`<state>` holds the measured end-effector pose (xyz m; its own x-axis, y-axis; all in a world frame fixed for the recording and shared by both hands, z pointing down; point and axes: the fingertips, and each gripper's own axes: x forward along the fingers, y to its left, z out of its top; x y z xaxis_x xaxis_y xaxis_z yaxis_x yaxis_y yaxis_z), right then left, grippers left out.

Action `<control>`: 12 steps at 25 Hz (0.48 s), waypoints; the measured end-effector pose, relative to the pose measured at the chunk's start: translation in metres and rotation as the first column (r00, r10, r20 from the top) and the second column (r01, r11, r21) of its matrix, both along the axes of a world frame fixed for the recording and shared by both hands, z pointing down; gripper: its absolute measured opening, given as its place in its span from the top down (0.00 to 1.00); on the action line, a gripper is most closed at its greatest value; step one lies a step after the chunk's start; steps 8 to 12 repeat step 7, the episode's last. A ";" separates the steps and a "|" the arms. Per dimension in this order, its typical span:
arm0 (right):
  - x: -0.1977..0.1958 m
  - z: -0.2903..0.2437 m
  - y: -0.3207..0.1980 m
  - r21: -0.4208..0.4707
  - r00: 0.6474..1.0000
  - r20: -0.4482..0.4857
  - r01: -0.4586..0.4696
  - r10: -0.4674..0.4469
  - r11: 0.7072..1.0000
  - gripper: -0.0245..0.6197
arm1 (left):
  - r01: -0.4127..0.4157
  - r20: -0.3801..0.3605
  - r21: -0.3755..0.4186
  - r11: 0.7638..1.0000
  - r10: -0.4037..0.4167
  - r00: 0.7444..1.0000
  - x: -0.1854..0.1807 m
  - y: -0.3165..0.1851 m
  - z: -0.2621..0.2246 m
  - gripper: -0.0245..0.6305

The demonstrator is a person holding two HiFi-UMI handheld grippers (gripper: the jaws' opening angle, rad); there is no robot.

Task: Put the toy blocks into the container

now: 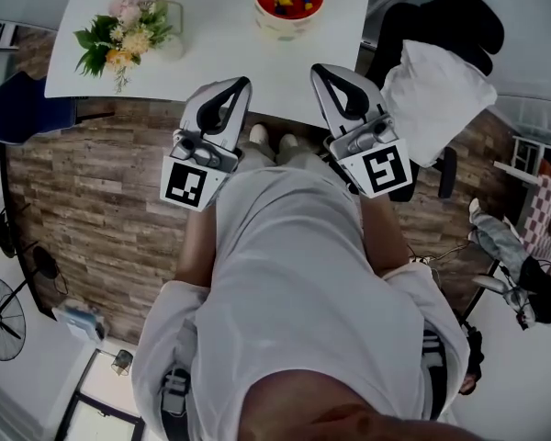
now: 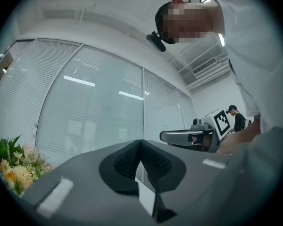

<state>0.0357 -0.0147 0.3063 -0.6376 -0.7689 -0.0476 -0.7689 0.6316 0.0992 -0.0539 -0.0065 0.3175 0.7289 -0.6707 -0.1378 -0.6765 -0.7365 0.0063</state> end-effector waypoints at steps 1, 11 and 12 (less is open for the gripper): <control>0.003 -0.001 0.002 0.000 1.000 0.002 0.004 -0.004 1.000 0.96 | 0.001 0.007 -0.002 1.000 -0.001 1.000 0.005 0.002 0.000 0.97; 0.026 0.006 0.016 -0.015 0.999 0.029 0.018 -0.017 1.000 0.96 | 0.003 0.014 -0.022 1.000 -0.003 1.000 0.033 0.018 0.004 0.97; 0.026 0.006 0.016 -0.015 0.999 0.029 0.018 -0.017 1.000 0.96 | 0.003 0.014 -0.022 1.000 -0.003 1.000 0.033 0.018 0.004 0.97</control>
